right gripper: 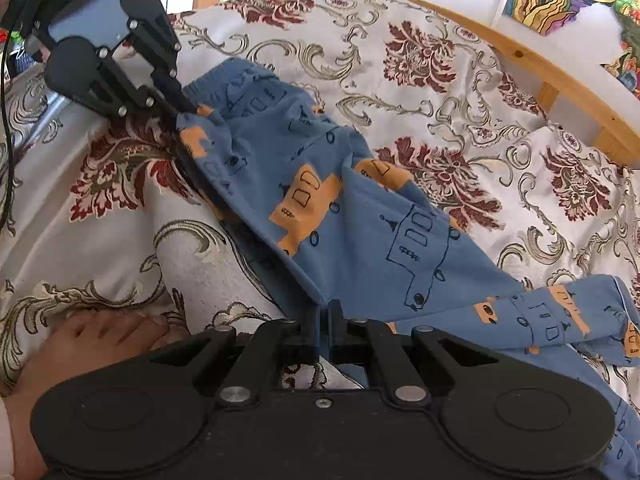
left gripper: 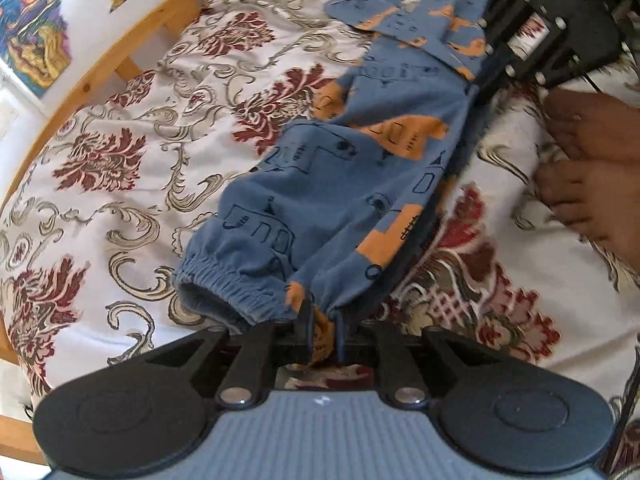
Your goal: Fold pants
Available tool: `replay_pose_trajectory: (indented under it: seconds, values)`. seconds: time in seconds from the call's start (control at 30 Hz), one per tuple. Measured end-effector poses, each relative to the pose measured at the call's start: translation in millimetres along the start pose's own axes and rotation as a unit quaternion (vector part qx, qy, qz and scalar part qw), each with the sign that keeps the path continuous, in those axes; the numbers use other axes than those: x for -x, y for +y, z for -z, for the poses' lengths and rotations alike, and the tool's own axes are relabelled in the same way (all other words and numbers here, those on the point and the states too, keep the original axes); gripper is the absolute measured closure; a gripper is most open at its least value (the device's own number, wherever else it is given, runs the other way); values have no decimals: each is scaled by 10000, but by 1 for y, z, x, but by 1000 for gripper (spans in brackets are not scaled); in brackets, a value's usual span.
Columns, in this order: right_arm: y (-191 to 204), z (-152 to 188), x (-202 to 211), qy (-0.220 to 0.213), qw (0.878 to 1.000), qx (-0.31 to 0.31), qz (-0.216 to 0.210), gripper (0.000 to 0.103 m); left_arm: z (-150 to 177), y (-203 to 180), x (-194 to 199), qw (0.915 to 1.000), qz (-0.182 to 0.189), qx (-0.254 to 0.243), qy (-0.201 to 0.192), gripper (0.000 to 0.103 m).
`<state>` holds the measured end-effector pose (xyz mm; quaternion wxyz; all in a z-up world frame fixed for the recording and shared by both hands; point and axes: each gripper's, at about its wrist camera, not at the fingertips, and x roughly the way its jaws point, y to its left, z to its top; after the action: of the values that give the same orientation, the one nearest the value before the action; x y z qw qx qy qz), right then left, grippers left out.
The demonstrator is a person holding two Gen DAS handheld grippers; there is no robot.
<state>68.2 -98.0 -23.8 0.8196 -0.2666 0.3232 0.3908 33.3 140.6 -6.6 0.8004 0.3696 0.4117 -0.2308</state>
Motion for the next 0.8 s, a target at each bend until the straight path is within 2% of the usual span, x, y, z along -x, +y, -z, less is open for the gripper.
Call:
replay_pose_trajectory:
  seconds: [0.03, 0.13, 0.17, 0.2, 0.27, 0.33, 0.4, 0.43, 0.5, 0.57, 0.63, 0.67, 0.73, 0.8]
  values:
    - [0, 1, 1, 12, 10000, -34, -31, 97, 0, -1, 2, 10000, 50, -17, 32, 88]
    - [0, 7, -6, 228, 9993, -115, -275, 96, -1, 1, 7, 9996, 264, 85, 108, 76]
    - [1, 10, -7, 217, 9992, -167, -295, 94, -2, 3, 8, 9992, 345, 133, 128, 68]
    - [0, 11, -5, 176, 9992, -229, -285, 93, -2, 3, 11, 9990, 375, 202, 120, 67]
    - [-7, 12, 0, 77, 9982, -512, -288, 78, -4, 4, 14, 9987, 352, 334, 150, 65]
    - [-18, 13, 9, -80, 9956, -874, -331, 54, -9, 8, 18, 9971, 425, 622, 128, 62]
    - [-32, 15, 20, -299, 9908, -1281, -328, 38, -16, 15, 26, 9927, 586, 1056, -27, 52]
    - [-39, 16, 25, -388, 9879, -1476, -284, 33, -21, 18, 31, 9896, 629, 1285, -167, 48]
    - [-56, 22, 33, -507, 9809, -1877, -82, 32, -34, 24, 36, 9812, 623, 1766, -459, 37]
    - [-76, 29, 36, -473, 9730, -2244, 261, 25, -53, 30, 31, 9661, 729, 2369, -724, 32]
    - [-98, 38, 40, -382, 9642, -2534, 684, 23, -75, 32, 21, 9519, 922, 2755, -975, 31]
    - [-111, 43, 44, -339, 9576, -2726, 869, 22, -87, 31, 15, 9455, 1043, 2877, -1110, 29]
    - [-139, 55, 53, -259, 9434, -3117, 1102, 15, -107, 27, 1, 9351, 1328, 3013, -1309, 24]
    - [-171, 65, 59, -197, 9285, -3506, 1204, 12, -132, 17, -20, 9273, 1690, 3029, -1411, 21]
